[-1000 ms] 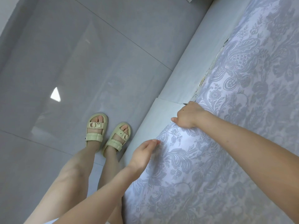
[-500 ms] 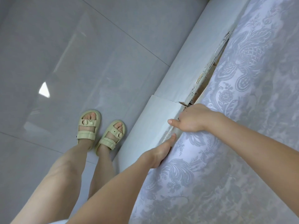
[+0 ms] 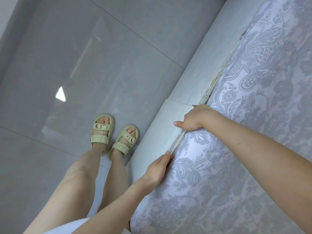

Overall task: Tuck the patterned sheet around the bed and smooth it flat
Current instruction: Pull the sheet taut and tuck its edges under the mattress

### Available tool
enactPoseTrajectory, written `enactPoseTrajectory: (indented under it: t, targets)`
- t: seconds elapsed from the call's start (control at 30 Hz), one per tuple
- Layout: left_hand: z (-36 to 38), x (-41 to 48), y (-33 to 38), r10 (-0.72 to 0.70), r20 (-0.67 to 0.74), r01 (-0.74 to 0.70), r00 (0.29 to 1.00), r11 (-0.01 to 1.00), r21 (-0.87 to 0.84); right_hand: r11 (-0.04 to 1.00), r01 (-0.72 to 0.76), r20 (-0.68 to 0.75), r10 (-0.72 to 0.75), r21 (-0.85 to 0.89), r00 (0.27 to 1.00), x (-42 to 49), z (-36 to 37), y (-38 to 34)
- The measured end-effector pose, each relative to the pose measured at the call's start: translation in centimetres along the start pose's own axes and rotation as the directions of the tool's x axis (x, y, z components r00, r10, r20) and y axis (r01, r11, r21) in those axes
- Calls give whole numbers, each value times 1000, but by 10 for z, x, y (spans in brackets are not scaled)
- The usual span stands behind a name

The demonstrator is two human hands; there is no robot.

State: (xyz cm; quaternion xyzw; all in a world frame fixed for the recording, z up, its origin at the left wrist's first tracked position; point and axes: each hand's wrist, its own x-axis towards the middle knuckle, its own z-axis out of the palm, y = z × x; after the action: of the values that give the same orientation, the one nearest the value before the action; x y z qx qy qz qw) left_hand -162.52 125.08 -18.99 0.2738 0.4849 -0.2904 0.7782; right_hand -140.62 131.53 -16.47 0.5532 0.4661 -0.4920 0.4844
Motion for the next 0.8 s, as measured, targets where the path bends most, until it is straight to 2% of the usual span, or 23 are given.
enactPoseTrajectory:
  t: [0.07,0.13,0.17,0.2,0.27,0.33,0.4,0.47,0.53,0.57,0.63,0.73,0.8]
  targets:
    - [9,5,-3,-68,46,70,997,997,-29,998,52,-153,-48,23,987,-12,-1,-2]
    - [10,8,-6,-164,98,175,982,978,-113,987,163,-365,-157,-14,918,-27,1,-13]
    - [8,9,-9,-194,114,210,974,966,-148,971,241,-426,-219,-3,878,-35,5,-23]
    - [5,9,-12,-206,132,227,970,959,-172,951,307,-441,-266,22,857,-42,12,-34]
    - [0,9,-13,-199,175,230,964,956,-179,936,349,-362,-307,54,880,-51,31,-52]
    - [-5,8,-17,-180,192,216,965,958,-187,956,293,-246,-279,23,928,-48,49,-61]
    - [-12,0,-20,-133,158,163,979,967,-195,975,220,-186,-220,-20,958,-37,57,-69]
    - [-25,-18,-25,-50,-20,45,999,983,-179,988,153,-128,-155,-32,980,-26,56,-78]
    - [-45,-36,-33,18,-221,-48,975,990,-131,994,94,-60,-97,-50,993,-19,53,-87]
    - [-56,-41,-40,30,-260,-52,965,996,-79,996,75,-43,-77,-51,996,-18,52,-91]
    - [-75,-50,-55,9,-264,-1,964,999,32,998,54,-69,-55,-9,996,-22,53,-97]
    - [-91,-49,-81,-64,-281,114,958,980,165,978,108,-276,-56,178,959,-30,60,-102]
    - [-94,-50,-97,-46,-271,112,961,967,230,940,171,-376,-51,295,925,-38,66,-110]
